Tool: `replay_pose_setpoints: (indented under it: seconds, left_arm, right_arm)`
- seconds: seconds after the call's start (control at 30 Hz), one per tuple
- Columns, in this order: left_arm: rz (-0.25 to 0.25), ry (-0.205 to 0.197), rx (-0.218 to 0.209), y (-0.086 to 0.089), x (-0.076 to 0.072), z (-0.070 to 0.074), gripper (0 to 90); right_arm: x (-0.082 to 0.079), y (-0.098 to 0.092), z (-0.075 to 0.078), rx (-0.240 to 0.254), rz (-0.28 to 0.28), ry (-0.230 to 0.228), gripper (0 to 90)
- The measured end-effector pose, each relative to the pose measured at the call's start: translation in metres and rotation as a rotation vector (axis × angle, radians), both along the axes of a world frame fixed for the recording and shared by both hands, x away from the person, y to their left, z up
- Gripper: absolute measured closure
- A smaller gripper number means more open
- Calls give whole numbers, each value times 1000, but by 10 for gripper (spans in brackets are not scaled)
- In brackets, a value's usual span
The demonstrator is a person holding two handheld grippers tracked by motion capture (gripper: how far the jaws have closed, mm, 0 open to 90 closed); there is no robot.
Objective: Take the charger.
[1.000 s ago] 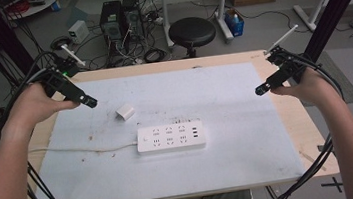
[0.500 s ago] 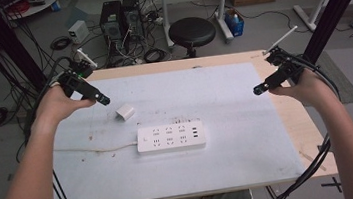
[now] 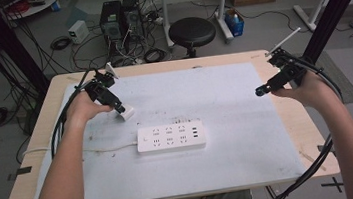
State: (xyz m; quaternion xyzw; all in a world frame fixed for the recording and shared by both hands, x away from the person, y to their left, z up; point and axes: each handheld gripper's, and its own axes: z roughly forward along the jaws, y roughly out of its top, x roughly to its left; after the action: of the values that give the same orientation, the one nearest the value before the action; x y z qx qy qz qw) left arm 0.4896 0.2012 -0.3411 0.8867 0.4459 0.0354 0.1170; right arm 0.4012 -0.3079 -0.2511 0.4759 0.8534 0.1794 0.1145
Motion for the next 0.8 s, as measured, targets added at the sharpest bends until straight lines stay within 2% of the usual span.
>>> replay_pose_setpoints:
  seconds: [0.37, 0.53, 0.63, 0.8]
  left_arm:
    - [-52, 36, 46, -15, 16, -32, 185]
    - [-49, 48, 57, -17, 20, -48, 185]
    - [-51, 50, 62, -18, 22, -53, 188]
    - [-61, 34, 76, -21, 23, -55, 256]
  right_arm:
    - [-2, 2, -3, -10, 9, -2, 121]
    - [-1, 3, -4, -16, 14, 1, 122]
    - [-2, 4, -4, -15, 18, -2, 121]
    - [-2, 3, -3, -19, 19, -5, 122]
